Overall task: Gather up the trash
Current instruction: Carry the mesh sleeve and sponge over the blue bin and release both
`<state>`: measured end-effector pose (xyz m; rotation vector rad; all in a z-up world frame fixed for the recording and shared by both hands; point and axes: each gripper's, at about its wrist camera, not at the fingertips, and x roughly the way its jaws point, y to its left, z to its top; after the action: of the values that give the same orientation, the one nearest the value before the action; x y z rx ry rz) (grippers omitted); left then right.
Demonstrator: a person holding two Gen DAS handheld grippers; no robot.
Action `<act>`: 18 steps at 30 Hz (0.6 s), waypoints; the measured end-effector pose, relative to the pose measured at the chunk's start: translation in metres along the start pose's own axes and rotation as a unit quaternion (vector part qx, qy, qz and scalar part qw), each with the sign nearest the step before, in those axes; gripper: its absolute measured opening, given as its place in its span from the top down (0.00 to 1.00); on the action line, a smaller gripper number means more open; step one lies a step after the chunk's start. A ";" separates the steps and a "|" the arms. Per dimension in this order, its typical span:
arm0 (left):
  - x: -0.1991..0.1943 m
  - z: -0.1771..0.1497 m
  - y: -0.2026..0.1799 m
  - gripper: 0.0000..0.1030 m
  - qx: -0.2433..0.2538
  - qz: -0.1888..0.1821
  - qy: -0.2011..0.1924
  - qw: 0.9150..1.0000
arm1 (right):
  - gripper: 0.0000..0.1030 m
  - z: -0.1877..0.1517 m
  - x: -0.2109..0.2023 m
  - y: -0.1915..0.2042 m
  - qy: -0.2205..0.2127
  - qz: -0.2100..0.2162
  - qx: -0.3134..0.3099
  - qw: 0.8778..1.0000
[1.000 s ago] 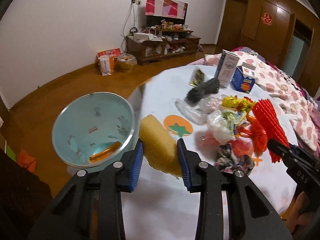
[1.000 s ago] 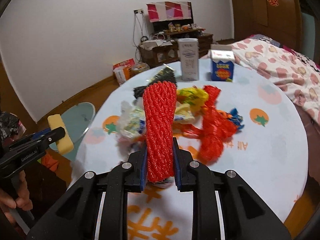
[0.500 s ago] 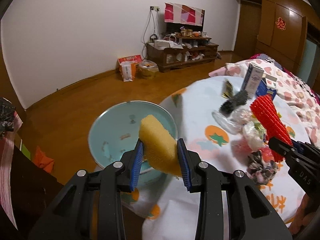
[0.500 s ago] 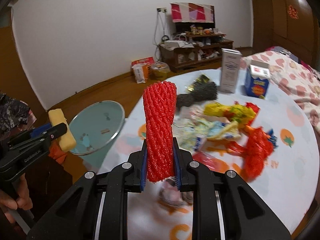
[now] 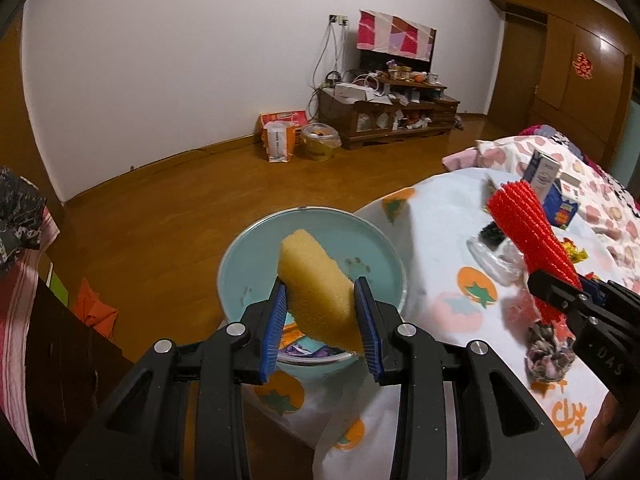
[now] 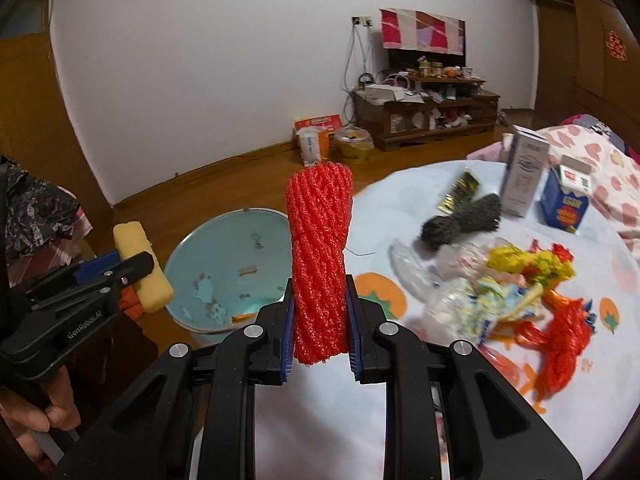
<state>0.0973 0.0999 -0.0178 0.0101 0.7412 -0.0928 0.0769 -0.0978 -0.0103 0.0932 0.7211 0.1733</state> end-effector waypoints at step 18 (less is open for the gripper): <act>0.041 0.005 0.032 0.67 -0.015 0.021 0.032 0.999 | 0.78 0.020 0.063 0.050 0.032 0.022 -0.039 0.998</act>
<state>0.1338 0.1285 -0.0429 0.0004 0.8069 -0.0424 0.1303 -0.0373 -0.0292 0.0285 0.7746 0.2470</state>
